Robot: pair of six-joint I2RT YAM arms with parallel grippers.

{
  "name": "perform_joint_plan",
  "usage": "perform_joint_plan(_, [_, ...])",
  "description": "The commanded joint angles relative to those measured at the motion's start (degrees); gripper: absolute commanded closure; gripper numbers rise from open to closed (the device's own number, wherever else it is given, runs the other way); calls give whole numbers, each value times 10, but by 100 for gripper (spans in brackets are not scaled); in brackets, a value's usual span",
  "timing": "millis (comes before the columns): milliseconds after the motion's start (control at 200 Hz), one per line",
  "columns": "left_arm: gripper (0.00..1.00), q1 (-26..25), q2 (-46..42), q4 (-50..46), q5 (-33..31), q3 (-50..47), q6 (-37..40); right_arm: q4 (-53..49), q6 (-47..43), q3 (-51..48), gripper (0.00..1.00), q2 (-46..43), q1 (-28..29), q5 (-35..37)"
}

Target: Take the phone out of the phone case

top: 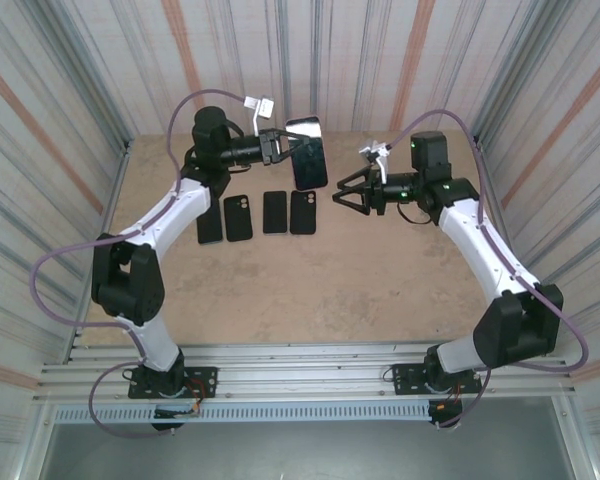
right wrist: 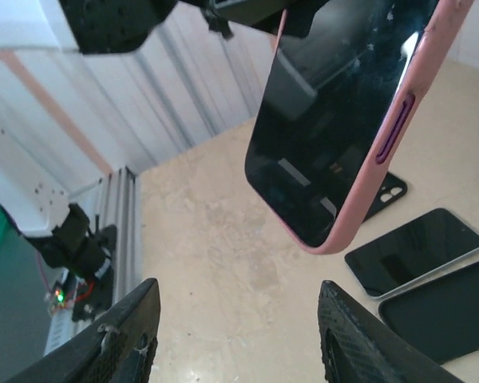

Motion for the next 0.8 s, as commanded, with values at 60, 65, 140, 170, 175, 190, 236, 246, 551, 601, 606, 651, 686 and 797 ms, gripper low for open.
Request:
perform_joint_plan(60, [100, 3, -73, -31, 90, 28, 112, -127, -166, 44, 54, 34, 30, 39])
perform_joint_plan(65, [100, 3, -74, -31, 91, 27, 113, -128, -168, 44, 54, 34, 31, 40])
perform_joint_plan(140, [100, 3, -83, -37, 105, 23, 121, -127, -177, 53, 57, 45, 42, 43])
perform_joint_plan(170, [100, 3, -86, -41, 112, 21, 124, -125, -177, 57, 58, 49, 46, 36])
perform_joint_plan(175, [100, 3, -87, -41, 113, 21, 124, -125, -177, 57, 58, 50, 47, 35])
perform_joint_plan(190, [100, 3, -88, -43, 117, 20, 125, -123, -176, 59, 58, 51, 48, 32])
perform_joint_plan(236, [100, 3, -91, -46, 125, 19, 124, -116, -174, 63, 60, 55, 55, 26])
perform_joint_plan(246, [100, 3, -92, -46, 126, 18, 123, -114, -175, 63, 61, 56, 56, 25])
perform_joint_plan(551, [100, 6, -102, -62, 135, 7, 131, -48, -157, 66, 69, 51, 82, -29])
perform_joint_plan(601, [100, 6, -102, -64, 137, 7, 131, -38, -147, 65, 70, 48, 83, -35])
perform_joint_plan(606, [100, 6, -102, -64, 137, 8, 131, -37, -146, 65, 70, 48, 83, -36])
perform_joint_plan(651, [100, 6, -103, -65, 139, 7, 130, -35, -146, 65, 71, 47, 86, -36])
perform_joint_plan(686, [100, 6, -103, -66, 139, 7, 129, -36, -148, 66, 72, 46, 87, -34])
perform_joint_plan(797, [100, 6, -104, -66, 140, 6, 125, -47, -159, 67, 76, 44, 88, -27])
